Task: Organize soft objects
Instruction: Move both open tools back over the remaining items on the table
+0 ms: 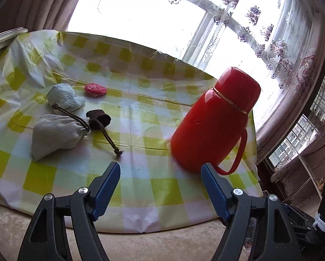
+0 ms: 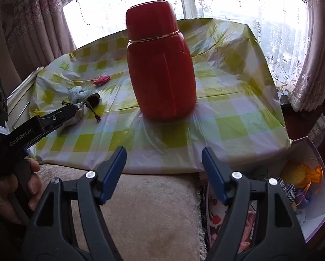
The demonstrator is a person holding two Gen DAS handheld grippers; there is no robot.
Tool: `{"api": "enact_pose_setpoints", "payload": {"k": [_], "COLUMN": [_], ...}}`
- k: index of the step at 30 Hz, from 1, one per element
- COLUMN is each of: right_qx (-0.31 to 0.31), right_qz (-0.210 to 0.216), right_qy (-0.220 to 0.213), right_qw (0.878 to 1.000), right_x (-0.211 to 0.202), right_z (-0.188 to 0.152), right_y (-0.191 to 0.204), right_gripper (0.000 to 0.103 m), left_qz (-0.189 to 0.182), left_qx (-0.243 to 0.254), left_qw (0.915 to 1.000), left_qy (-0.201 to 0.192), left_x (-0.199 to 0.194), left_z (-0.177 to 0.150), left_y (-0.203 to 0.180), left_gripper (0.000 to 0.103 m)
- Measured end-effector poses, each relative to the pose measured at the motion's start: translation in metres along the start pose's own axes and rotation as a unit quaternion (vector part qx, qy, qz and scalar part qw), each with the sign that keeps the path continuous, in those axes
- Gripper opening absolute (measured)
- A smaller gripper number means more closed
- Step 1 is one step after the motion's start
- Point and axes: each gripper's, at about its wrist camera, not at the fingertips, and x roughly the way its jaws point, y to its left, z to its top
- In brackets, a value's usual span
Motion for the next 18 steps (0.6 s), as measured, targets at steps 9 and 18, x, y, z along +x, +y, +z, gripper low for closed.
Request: {"api": "enact_pose_setpoints", "payload": {"k": [9,18], "right_qx": [-0.056,-0.083], "right_qz": [0.046,0.076], "right_qy": [0.006,-0.002], "right_qw": [0.997,0.994], "right_x": [0.028,0.059], "right_z": [0.019,0.052], "right_y": [0.063,0.110], "right_gripper": [0.074,0.077], "left_qz": [0.062,0.096], "left_qx": [-0.041,-0.079], "left_qw": [0.9971,0.9915], "left_qy": [-0.016,-0.039], "left_x": [-0.018,-0.015], "left_z": [0.015,0.044], "left_y": [0.062,0.114], "left_gripper": [0.077,0.077]}}
